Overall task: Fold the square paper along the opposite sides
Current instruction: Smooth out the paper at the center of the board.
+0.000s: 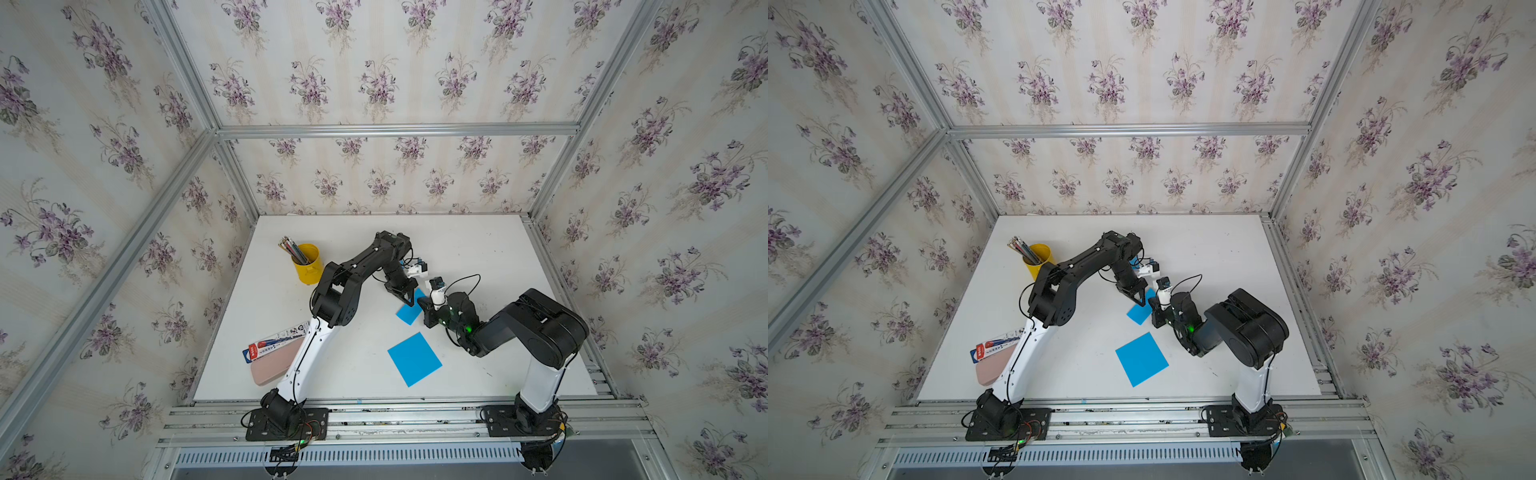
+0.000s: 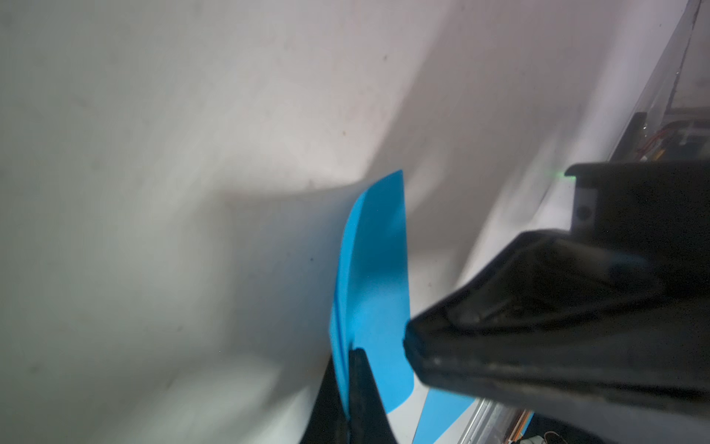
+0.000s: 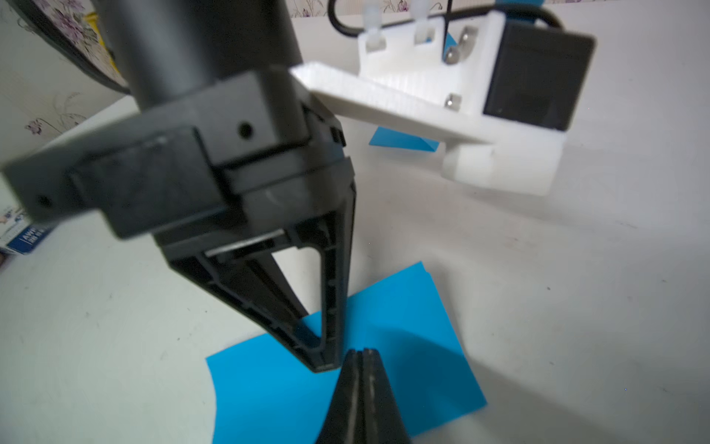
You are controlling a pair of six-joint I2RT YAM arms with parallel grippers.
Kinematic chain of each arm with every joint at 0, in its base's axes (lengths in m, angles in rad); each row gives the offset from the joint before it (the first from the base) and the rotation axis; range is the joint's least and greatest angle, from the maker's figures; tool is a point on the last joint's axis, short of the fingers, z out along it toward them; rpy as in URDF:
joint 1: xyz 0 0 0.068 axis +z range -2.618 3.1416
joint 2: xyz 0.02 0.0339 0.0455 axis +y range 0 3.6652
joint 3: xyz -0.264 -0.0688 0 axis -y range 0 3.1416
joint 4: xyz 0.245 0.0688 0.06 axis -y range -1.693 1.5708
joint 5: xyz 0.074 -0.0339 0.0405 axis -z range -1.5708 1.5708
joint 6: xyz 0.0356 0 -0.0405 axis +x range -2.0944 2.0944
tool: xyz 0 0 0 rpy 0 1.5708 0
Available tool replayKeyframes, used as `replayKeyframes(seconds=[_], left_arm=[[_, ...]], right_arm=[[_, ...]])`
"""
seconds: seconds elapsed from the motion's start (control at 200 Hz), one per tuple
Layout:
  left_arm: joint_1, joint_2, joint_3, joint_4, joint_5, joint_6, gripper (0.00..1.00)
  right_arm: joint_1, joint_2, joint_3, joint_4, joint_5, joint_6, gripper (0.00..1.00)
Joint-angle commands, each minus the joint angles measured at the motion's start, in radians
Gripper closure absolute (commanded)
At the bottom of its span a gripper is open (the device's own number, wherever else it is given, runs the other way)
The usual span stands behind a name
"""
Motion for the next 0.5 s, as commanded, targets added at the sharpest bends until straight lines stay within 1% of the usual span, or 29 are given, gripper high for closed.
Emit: replayKeyframes(seconds=[0.0,0.15,0.28,0.495], left_arm=[[0.005,0.015,-0.012,-0.020,-0.131,0.053,1.00],[0.007,0.022,0.007,-0.026,-0.139,0.058,1.00],[0.009,0.025,0.009,-0.028,-0.146,0.060,1.00],[0.012,0.027,0.024,-0.021,-0.161,0.058,1.00]], right_arm=[[0.005,0.009,0.003,0.025,-0.004,-0.069,1.00],[0.021,0.025,0.025,0.019,-0.025,-0.067,1.00],[0.048,0.039,0.038,0.003,-0.009,-0.081,1.00],[0.048,0.049,0.042,-0.016,0.006,-0.069,1.00]])
